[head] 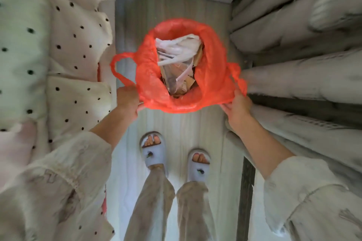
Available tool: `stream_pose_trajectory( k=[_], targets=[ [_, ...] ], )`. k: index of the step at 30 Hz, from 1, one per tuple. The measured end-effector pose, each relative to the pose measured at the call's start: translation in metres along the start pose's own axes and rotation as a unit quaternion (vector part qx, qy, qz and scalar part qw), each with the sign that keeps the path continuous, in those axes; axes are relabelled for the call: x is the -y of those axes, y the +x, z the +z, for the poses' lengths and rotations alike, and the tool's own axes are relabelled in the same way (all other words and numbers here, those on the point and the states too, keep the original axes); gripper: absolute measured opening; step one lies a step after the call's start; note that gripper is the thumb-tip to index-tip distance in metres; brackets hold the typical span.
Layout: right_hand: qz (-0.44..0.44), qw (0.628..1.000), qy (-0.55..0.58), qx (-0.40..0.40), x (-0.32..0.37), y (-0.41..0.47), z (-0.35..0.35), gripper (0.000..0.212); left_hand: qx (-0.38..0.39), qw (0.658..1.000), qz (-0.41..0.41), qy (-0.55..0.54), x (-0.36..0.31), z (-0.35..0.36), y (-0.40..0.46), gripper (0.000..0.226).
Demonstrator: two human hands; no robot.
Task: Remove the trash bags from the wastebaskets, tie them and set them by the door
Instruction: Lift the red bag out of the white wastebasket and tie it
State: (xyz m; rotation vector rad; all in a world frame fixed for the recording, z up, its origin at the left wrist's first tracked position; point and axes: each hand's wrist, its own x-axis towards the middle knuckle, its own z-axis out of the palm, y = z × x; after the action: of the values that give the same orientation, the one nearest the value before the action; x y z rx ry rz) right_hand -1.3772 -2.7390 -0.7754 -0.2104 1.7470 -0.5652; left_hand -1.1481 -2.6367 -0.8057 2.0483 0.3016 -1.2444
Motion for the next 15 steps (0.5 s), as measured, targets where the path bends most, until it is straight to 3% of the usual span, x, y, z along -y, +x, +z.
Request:
stream_pose_trajectory(
  k=[7, 10, 13, 15],
  targets=[
    [-0.1, 0.991, -0.092, -0.017, 0.056, -0.039, 0.009, 0.022, 0.029, 0.995, 0.002, -0.099, -0.06, -0.006, -0.044, 0.019],
    [-0.117, 0.986, -0.114, 0.017, 0.07, -0.047, 0.009, 0.033, 0.082, 0.996, 0.003, -0.018, -0.076, -0.013, -0.048, 0.022],
    [-0.132, 0.977, -0.169, 0.021, 0.072, -0.048, 0.009, 0.024, 0.12, 0.987, 0.032, 0.103, -0.084, -0.015, -0.043, 0.009],
    [-0.157, 0.962, -0.224, 0.012, 0.07, -0.049, 0.009, 0.017, 0.121, 0.979, 0.046, 0.159, -0.09, -0.015, -0.038, 0.019]
  ],
)
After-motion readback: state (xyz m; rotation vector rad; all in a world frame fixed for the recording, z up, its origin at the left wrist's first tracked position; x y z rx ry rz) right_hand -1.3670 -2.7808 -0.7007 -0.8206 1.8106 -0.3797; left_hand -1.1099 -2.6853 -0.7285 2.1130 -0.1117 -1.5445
